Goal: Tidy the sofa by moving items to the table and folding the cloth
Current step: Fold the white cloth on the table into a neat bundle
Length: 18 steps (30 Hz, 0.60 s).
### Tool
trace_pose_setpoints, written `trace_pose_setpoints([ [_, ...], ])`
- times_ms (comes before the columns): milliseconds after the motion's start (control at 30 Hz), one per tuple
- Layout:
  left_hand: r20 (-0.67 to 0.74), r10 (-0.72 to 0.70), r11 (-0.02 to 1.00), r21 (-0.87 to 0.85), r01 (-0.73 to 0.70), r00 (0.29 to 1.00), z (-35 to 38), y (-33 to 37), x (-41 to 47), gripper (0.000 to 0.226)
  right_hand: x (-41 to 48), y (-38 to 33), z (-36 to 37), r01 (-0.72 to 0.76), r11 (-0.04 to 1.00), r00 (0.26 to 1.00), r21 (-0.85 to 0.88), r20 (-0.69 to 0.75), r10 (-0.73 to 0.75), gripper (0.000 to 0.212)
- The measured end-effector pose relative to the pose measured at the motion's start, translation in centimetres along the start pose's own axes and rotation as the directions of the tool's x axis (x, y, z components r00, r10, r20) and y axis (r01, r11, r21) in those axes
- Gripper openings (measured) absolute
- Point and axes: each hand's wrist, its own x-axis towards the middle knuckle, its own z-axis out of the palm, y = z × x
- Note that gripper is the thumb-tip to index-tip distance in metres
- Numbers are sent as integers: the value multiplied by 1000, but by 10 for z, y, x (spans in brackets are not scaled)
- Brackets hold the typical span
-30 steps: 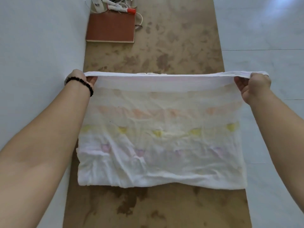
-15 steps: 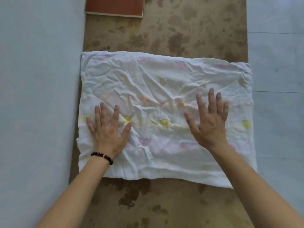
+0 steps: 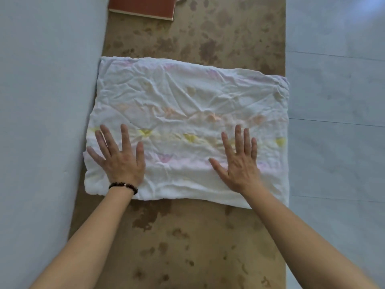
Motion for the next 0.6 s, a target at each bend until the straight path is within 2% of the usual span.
trace_pose_setpoints([
  [100, 87, -80, 996, -34, 83, 993, 13, 25, -51, 78, -45, 16, 14, 155, 986, 988, -62, 4, -155, 85],
  [200, 203, -201, 980, 34, 198, 958, 33, 18, -62, 84, -70, 52, 27, 150, 984, 984, -97, 108, -140, 86],
  [267, 209, -229, 973, 87, 215, 951, 35, 16, -58, 82, -74, 67, 28, 152, 985, 980, -77, 141, -140, 86],
  [367, 189, -277, 958, 137, 254, 942, 29, 33, -67, 79, -74, 77, 24, 229, 973, 961, -20, 162, -222, 85],
  [500, 76, -396, 918, 50, 393, 915, 26, 111, -114, 71, -66, 112, 14, 417, 908, 895, 27, 161, -416, 81],
  [600, 62, -374, 923, -78, 378, 926, 34, 207, -152, 70, -60, 161, 3, 412, 911, 897, 10, 169, -408, 75],
])
